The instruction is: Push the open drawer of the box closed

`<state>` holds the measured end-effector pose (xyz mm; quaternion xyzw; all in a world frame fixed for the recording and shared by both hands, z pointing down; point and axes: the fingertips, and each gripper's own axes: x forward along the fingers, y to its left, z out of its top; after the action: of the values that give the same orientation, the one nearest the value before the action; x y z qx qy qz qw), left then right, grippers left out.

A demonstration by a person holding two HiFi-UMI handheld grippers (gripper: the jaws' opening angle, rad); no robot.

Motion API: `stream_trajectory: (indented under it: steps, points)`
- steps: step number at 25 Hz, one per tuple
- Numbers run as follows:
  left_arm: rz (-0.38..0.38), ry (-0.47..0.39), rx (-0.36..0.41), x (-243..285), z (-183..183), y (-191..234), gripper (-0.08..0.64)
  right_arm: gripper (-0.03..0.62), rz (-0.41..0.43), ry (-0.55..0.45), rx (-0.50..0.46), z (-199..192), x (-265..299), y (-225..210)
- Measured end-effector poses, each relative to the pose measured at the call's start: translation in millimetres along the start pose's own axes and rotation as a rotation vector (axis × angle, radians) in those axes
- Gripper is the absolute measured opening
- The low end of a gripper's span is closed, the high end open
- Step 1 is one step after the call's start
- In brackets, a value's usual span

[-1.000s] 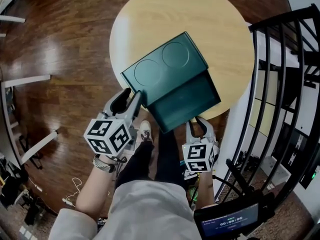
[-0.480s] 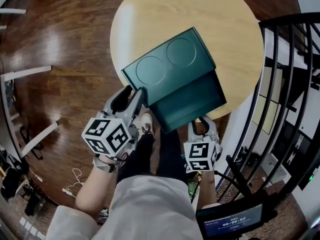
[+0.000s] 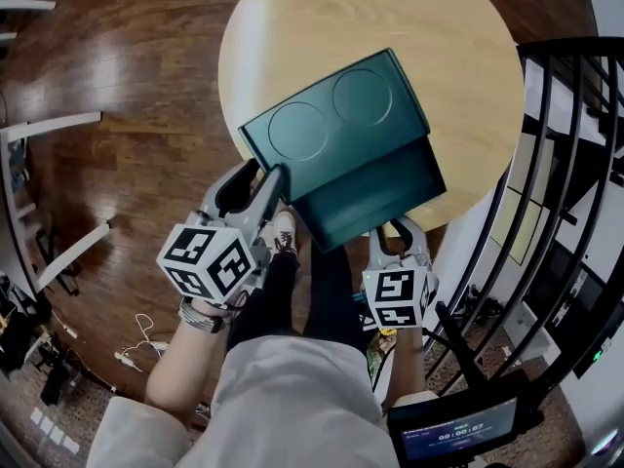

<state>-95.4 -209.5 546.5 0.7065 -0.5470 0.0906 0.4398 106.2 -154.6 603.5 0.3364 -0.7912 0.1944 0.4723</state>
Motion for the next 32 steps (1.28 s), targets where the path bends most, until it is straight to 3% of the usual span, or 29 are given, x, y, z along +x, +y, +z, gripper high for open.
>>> stream_trajectory:
  steps: [21, 32]
  points:
    - [0.017, -0.028, -0.028, -1.8, -0.2, 1.4, 0.171, 0.091, 0.094, -0.105, 0.047, 44.1, 17.2, 2.8]
    - [0.030, -0.025, -0.028, -2.4, 1.1, 1.8, 0.172, 0.091, 0.116, -0.135, 0.010, 66.2, 26.3, 3.0]
